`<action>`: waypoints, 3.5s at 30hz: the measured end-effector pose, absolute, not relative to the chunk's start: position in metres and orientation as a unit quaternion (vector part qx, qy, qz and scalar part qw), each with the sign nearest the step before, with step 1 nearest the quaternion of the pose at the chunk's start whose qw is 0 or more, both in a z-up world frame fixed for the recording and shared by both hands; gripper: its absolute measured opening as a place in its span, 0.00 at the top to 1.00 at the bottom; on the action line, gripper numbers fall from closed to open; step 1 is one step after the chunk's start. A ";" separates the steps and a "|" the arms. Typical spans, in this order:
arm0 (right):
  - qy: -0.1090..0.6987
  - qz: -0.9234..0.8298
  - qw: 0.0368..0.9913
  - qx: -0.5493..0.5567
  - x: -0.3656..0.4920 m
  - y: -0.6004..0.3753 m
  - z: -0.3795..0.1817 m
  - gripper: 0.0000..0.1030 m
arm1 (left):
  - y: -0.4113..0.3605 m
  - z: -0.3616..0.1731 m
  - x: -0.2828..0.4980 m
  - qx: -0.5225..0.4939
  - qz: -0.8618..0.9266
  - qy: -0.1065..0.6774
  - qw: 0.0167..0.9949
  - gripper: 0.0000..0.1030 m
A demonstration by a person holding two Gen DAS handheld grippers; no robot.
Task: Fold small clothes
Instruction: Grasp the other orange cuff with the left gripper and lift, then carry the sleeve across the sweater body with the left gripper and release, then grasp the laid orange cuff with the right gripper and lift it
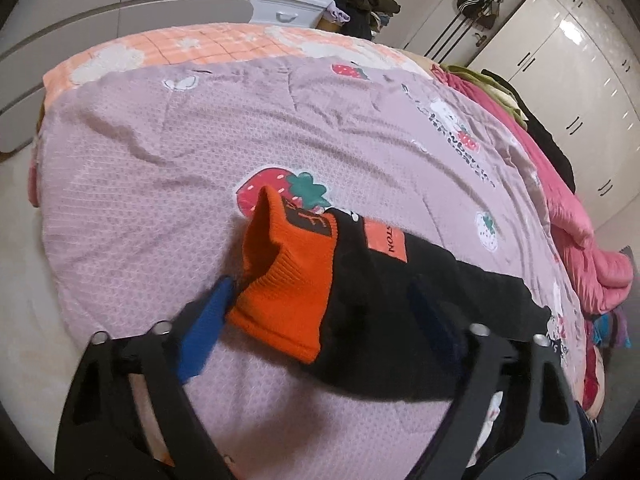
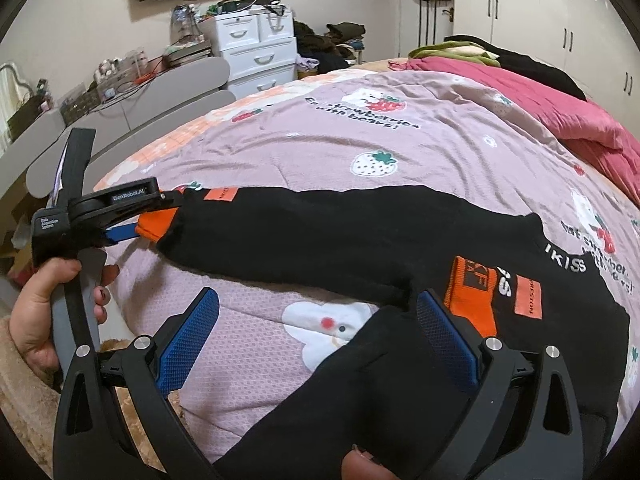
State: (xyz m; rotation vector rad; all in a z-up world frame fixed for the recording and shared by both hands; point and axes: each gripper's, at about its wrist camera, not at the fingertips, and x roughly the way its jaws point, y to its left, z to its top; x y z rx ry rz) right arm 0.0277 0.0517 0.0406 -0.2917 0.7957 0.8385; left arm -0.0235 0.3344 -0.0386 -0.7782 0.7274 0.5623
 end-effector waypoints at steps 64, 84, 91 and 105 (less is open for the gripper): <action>0.402 0.101 0.902 0.124 0.067 -0.267 0.034 0.04 | 0.057 0.063 0.121 -0.258 -0.116 0.325 0.903 0.93; 0.417 0.049 0.894 0.156 0.073 -0.293 0.017 0.04 | -0.012 -0.025 0.137 -0.227 -0.175 0.442 0.850 0.81; 0.429 0.060 0.888 0.155 0.074 -0.287 0.010 0.04 | -0.003 -0.026 0.132 -0.228 -0.184 0.450 0.844 0.42; 0.478 0.152 0.853 0.146 0.106 -0.215 -0.024 0.29 | 0.096 0.010 0.112 -0.241 -0.052 0.394 0.885 0.09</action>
